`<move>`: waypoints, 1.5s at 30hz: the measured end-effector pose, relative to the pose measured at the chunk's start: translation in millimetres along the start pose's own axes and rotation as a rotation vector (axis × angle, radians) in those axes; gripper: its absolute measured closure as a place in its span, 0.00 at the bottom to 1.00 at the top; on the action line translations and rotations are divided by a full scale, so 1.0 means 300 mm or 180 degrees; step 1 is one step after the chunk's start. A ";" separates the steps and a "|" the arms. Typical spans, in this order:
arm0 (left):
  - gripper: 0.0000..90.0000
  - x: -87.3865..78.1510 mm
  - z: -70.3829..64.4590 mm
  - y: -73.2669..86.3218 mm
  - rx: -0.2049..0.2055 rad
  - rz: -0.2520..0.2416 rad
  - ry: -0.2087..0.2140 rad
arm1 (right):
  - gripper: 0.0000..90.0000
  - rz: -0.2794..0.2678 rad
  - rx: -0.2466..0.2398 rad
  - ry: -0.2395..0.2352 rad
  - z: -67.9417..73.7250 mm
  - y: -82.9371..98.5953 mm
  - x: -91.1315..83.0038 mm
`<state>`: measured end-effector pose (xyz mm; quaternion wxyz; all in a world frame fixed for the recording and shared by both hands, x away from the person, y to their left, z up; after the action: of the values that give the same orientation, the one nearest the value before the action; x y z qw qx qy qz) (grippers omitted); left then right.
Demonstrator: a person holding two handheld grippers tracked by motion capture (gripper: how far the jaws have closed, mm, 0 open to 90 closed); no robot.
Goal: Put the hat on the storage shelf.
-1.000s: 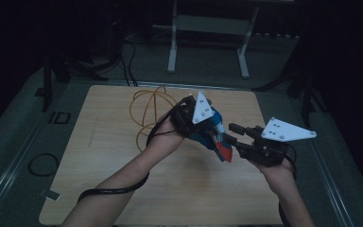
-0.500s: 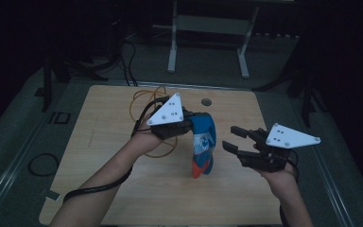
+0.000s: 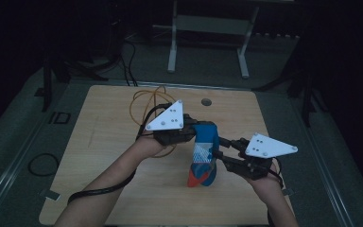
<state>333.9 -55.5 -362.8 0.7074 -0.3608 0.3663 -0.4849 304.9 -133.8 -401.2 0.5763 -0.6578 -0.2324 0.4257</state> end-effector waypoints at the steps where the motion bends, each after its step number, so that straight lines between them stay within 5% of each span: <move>1: 0.99 -0.001 0.003 0.002 -0.0010 0.0004 -0.0008 | 0.99 -0.0018 -0.0014 0.0074 -0.008 -0.002 -0.004; 8: 0.99 -0.016 0.011 0.016 -0.0010 0.0078 -0.0051 | 1.00 -0.0101 0.0030 0.0183 -0.033 -0.028 -0.040; 14: 0.99 -0.030 -0.008 0.009 0.0057 0.0162 0.0018 | 1.00 -0.0207 0.0099 0.0133 -0.043 -0.069 -0.080; 20: 0.98 -0.048 -0.023 -0.004 0.0173 0.0216 0.0053 | 1.00 -0.0219 -0.0027 0.0173 -0.030 -0.102 -0.104; 24: 0.74 -0.082 -0.021 0.010 0.0084 0.0314 0.0071 | 1.00 -0.0229 -0.0020 0.0169 -0.032 -0.114 -0.109; 32: 0.62 -0.170 -0.042 0.063 0.0024 0.0527 -0.0012 | 1.00 -0.0249 -0.0027 0.0141 -0.033 -0.137 -0.115; 39: 0.48 -0.280 -0.052 0.102 -0.0199 0.0522 -0.0240 | 1.00 -0.0298 0.0008 0.0139 -0.044 -0.162 -0.102; 45: 0.18 -0.401 -0.073 0.213 -0.0488 0.0572 -0.0721 | 1.00 -0.0371 0.0049 0.0156 -0.070 -0.219 -0.079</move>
<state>310.5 72.6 -408.3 0.7551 -0.4319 0.3509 -0.3465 321.8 -149.6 -332.0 0.6107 -0.6489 -0.2529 0.3768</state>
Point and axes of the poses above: each handheld gripper's, and its own axes: x roughly forward along the jaws, y roughly out of its underside, z roughly to its left, the point moved 10 cm from there along x, roughly forward along the jaws, and after that the axes turned 11 degrees about x, right-handed, at the moved point
